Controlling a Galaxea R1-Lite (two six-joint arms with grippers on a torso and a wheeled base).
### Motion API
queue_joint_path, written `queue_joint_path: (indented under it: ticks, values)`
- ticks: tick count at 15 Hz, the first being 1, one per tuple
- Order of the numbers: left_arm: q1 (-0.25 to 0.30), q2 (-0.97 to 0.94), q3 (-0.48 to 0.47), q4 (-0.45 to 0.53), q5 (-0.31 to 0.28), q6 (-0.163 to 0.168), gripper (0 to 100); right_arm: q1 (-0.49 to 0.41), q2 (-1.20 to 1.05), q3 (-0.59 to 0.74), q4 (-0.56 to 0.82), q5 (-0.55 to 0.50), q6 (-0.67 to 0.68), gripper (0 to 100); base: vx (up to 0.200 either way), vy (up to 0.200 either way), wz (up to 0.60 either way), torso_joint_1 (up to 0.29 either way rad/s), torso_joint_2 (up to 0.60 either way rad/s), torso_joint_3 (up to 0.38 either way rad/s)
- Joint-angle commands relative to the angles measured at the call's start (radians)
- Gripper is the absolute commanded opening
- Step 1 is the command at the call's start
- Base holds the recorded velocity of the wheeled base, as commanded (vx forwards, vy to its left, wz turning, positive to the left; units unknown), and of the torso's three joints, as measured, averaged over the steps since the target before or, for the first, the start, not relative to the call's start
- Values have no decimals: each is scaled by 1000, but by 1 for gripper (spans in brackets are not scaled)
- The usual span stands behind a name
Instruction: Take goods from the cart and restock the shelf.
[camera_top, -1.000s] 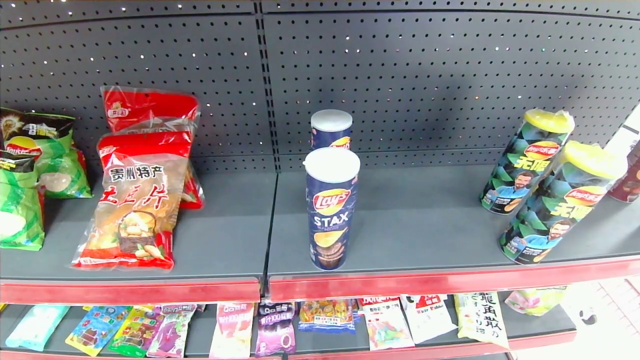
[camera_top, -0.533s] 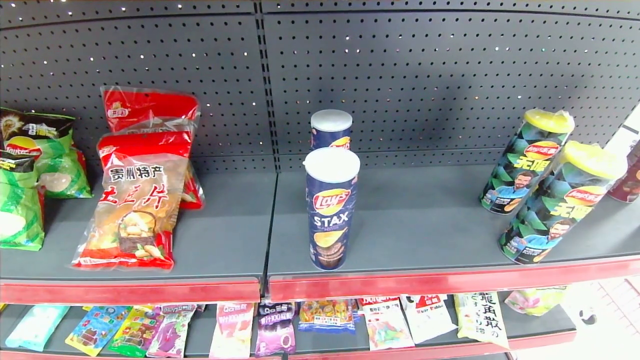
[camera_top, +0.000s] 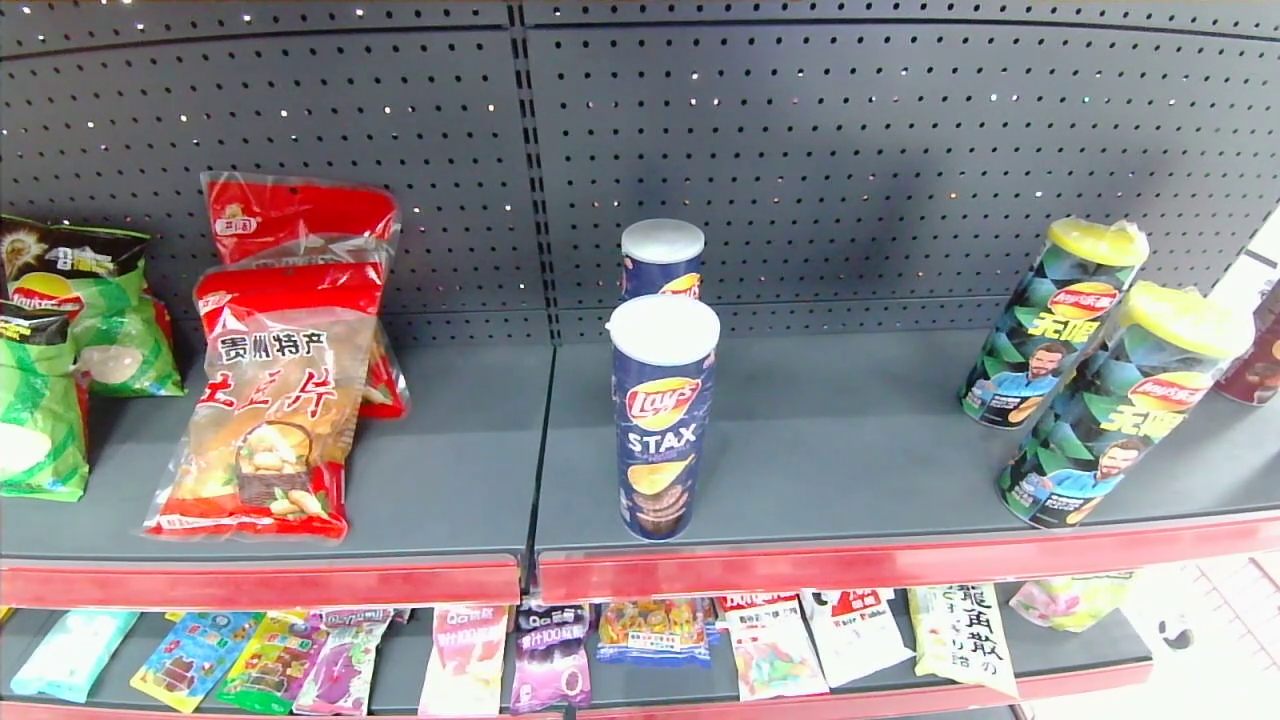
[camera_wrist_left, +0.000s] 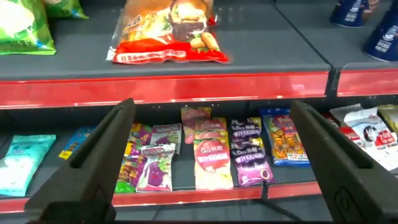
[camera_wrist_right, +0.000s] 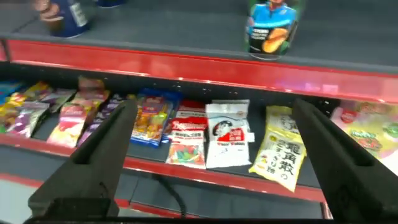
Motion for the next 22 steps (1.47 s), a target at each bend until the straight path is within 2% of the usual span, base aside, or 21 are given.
queue_joint_path:
  ticks: [1, 2, 4, 6, 8, 9, 10, 12, 13, 15, 22]
  values:
    - [0, -2, 0, 0, 0, -1, 100, 2, 2, 3, -1, -5, -30, 100, 0, 0, 0, 0, 0, 0]
    - [0, -2, 0, 0, 0, -1, 100, 0, 2, 6, -4, -23, -90, 100, 0, 0, 0, 0, 0, 0]
    - [0, -2, 0, 0, 0, -1, 100, -1, 22, 0, 13, -137, -20, 100, 0, 0, 0, 0, 0, 0]
    - [0, -2, 0, 0, 0, -1, 100, -10, 73, -6, 28, -161, -20, 100, 0, 0, 0, 0, 0, 0]
    - [0, -2, 0, 0, 0, -1, 100, -129, 96, -8, 27, -272, -20, 100, 0, 0, 0, 0, 0, 0]
    - [0, -2, 0, 0, 0, -1, 100, -179, 66, -6, 25, -252, -20, 100, 0, 0, 0, 0, 0, 0]
    - [0, -2, 0, 0, 0, -1, 100, -165, 19, -5, 25, -177, -21, 100, 0, 0, 0, 0, 0, 0]
    - [0, -2, 0, 0, 0, -1, 100, -139, -85, -6, 23, -16, -50, 100, 0, 0, 0, 0, 0, 0]
    - [0, -2, 0, 0, 0, -1, 100, -147, -96, 15, 27, 105, -77, 100, 0, 0, 0, 0, 0, 0]
    - [0, -2, 0, 0, 0, -1, 100, -145, -93, 15, 27, 46, 2, 100, 0, 0, 0, 0, 0, 0]
    - [0, -2, 0, -2, -2, 1, 100, -145, -96, 15, 28, 44, -21, 100, 0, 0, 0, 0, 0, 0]
